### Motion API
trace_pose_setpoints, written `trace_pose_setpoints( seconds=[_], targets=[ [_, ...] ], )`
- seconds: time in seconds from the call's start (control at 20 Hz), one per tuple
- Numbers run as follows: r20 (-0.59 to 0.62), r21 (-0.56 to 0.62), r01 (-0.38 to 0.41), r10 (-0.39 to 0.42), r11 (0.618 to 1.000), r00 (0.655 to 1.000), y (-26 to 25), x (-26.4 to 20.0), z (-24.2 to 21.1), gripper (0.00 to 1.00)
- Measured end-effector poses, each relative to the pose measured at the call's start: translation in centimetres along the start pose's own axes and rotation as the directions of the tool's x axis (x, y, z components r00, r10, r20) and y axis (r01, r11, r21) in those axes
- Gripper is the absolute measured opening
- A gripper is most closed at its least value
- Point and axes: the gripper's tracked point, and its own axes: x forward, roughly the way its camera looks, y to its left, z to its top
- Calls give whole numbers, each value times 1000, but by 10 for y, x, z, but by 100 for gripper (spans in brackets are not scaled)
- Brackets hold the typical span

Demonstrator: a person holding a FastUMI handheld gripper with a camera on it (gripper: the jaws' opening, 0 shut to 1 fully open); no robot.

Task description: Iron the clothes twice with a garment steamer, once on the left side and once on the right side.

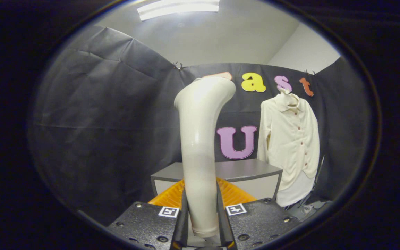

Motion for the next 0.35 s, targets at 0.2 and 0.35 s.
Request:
trace_pose_setpoints(
  seconds=[0.2, 0.35],
  targets=[
    [18, -9, -2, 2, 1000, 1000, 0, -4, 4, 35],
    [19, -13, 2, -2, 1000, 1000, -1, -6, 3, 35]
  ],
)
